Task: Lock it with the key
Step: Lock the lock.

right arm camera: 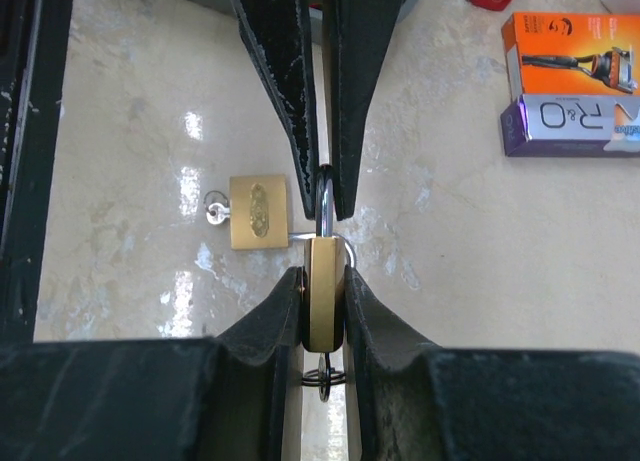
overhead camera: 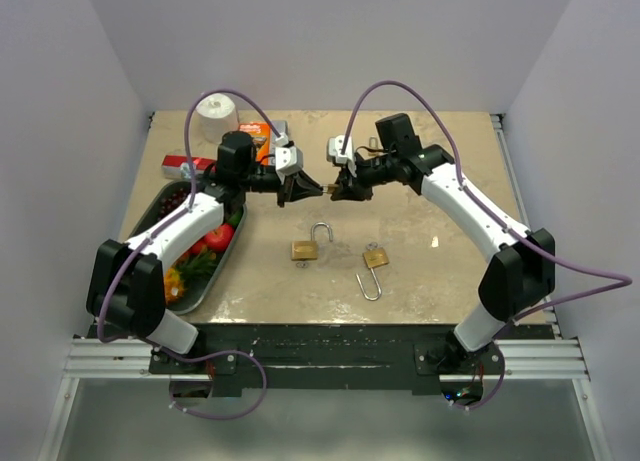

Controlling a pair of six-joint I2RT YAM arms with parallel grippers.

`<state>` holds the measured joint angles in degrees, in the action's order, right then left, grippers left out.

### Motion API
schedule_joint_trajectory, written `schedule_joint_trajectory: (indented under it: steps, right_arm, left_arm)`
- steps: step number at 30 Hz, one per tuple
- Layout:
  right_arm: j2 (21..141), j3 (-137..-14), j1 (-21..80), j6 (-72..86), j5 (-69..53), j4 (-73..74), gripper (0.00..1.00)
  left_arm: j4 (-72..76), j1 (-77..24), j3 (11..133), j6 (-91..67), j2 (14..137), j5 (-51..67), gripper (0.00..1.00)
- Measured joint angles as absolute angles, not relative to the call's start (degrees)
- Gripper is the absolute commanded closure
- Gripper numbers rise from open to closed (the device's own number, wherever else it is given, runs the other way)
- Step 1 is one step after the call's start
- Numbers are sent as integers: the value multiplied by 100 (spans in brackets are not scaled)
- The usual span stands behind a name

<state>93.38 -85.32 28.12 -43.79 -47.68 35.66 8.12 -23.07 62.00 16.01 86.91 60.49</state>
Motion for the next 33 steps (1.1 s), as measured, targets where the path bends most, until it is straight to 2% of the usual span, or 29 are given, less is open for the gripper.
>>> schedule_joint_trajectory:
  steps: [11,14,18,22,26,33]
  right_arm:
    - [9413,-8593,2825,-4473,-4849,3715,100]
    - [9413,-8646,2825,-4508,-4847,3852,88]
    - [9413,-8731,2816,-4587,-4987,3942,56]
    - [9369,-8818,2821,-4652,-5492,3813,37]
    - [9244,-8816,2561,-4657,-5518,3822,35]
    - [9063,-8816,2224,-4744,-5496,3994,42]
  left_arm:
    - [812,-2370,6158,1577,8700,6018,100]
    - [788,-2359,6158,1553,8680,6051,100]
    - [666,-2217,6156,1581,8578,6213,100]
    - [370,-2130,6149,1817,8416,6300,100]
    - [75,-1898,6149,2069,8368,6305,100]
    - [-143,-1802,6149,2231,8368,6292,100]
